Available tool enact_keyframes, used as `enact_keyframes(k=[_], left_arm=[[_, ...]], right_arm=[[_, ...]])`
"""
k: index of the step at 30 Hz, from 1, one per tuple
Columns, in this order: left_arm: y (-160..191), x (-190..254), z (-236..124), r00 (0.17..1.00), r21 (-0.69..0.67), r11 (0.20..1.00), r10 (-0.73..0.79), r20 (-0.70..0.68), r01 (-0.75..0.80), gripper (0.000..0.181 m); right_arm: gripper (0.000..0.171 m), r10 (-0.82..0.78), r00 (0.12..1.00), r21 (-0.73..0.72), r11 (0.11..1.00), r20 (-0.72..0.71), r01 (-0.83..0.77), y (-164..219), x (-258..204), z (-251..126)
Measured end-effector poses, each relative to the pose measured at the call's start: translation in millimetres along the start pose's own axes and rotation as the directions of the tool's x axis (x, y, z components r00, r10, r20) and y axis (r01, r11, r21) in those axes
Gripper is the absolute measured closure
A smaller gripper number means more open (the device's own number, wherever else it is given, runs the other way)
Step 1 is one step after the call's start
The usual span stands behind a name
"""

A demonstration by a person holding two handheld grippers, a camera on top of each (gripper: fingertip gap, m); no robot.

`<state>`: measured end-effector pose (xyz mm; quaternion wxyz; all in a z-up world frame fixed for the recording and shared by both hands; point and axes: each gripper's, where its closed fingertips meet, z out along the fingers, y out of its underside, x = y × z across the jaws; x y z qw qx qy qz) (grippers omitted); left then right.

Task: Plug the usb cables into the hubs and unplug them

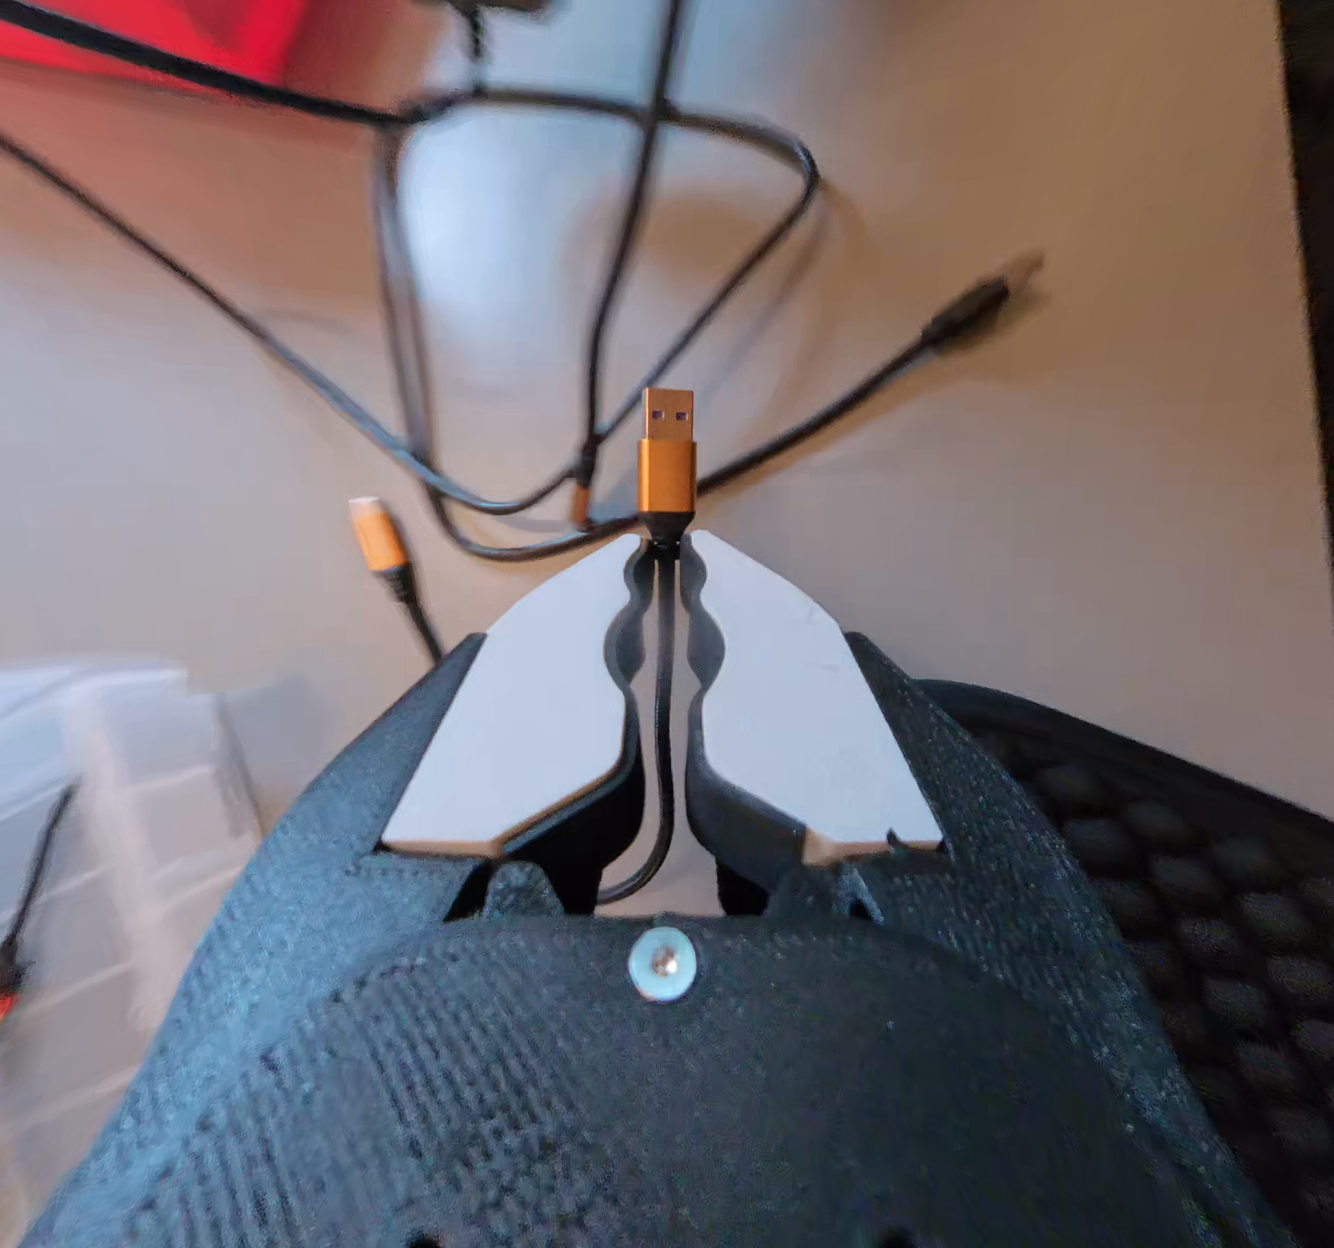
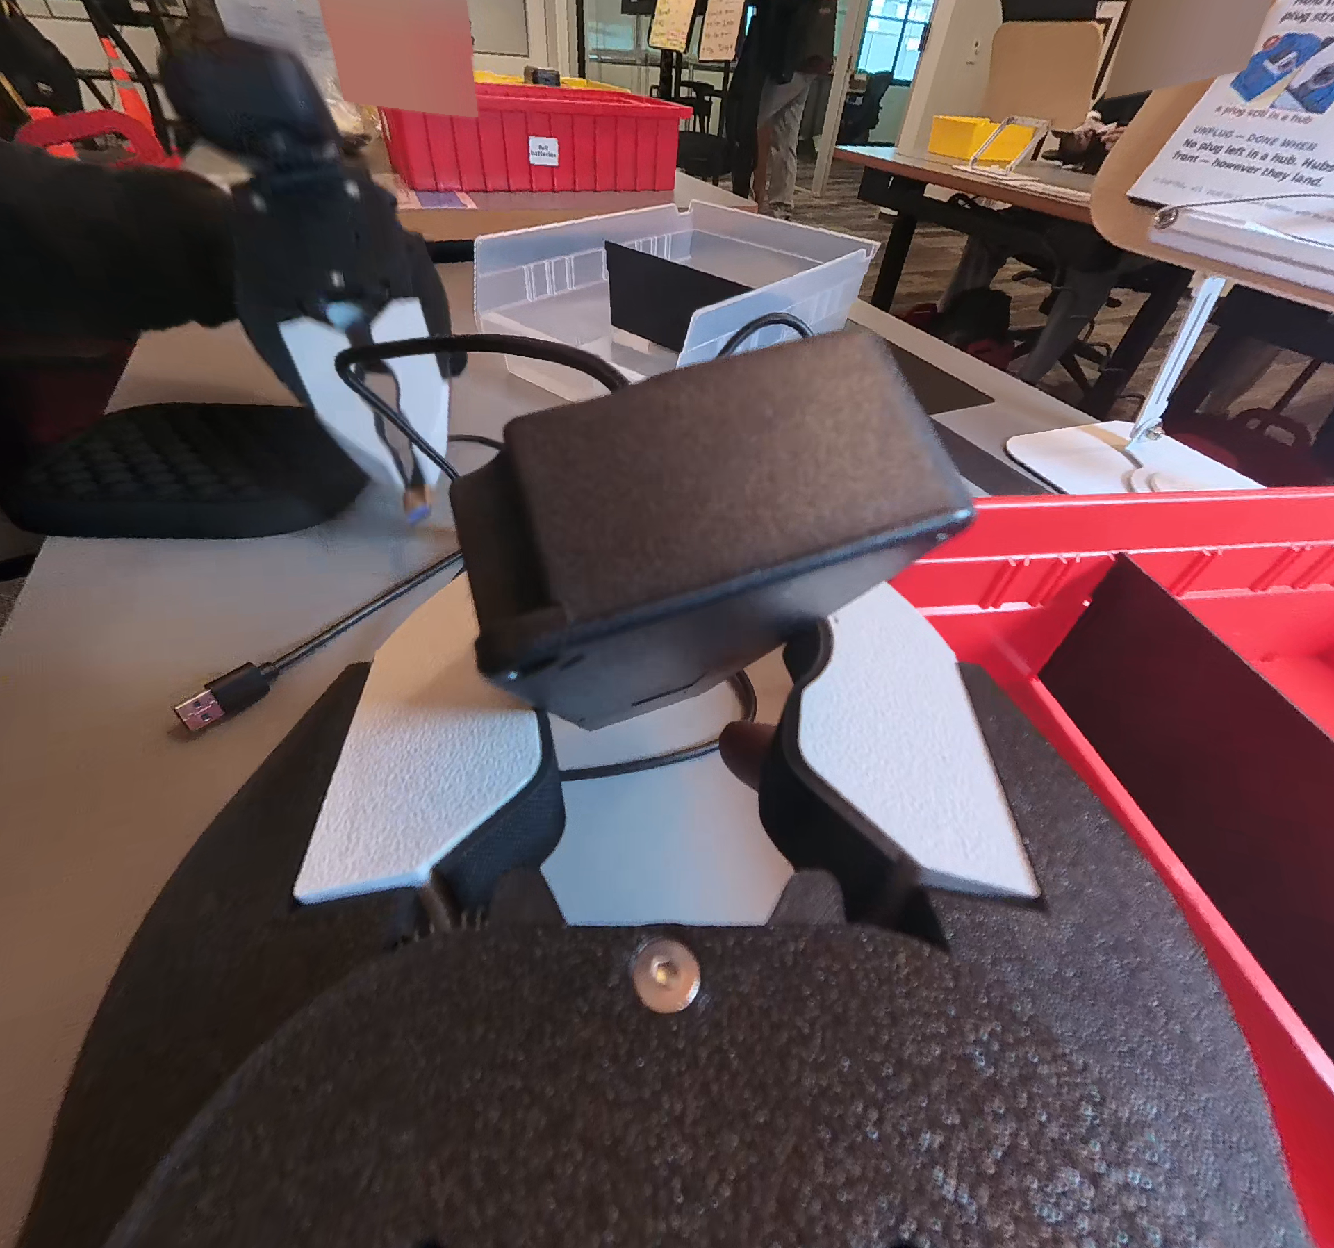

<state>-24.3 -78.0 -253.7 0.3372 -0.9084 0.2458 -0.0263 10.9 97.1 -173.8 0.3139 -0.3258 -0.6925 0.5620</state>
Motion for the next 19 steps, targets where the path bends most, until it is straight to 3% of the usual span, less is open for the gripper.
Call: enact_keyframes(k=[5,7,11,15,19], left_arm=[[-57.3,-24.6,-94.1,0.985,0.175,0.979,-0.125,0.119,0.103,0.174],[-83.8,-20.7,-110.9,0.983,0.181,0.977,-0.139,0.118,0.116,0.174],[-127.0,-0.7,-79.1,0.996,0.094,0.993,-0.079,0.05,0.074,0.174],[-141.9,-7.2,-23.8,0.999,-0.074,0.997,-0.012,0.034,0.014,0.174],[-153.8,-15.5,3.8,0.999,-0.185,0.982,0.029,0.022,-0.024,0.174]], right_arm=[[0.103,-0.033,0.999,-0.013,0.999,0.0,0.033,1.8,-2.4,3.0],[0.103,-0.067,0.998,-0.028,0.997,-0.006,0.067,2.8,-5.2,5.8],[0.104,-0.139,0.99,-0.063,0.988,-0.017,0.138,2.5,-15.2,13.0],[0.103,-0.238,0.971,-0.129,0.964,-0.025,0.233,7.5,-26.5,19.7],[0.103,-0.336,0.94,-0.225,0.922,-0.055,0.316,17.1,-27.2,23.4]])
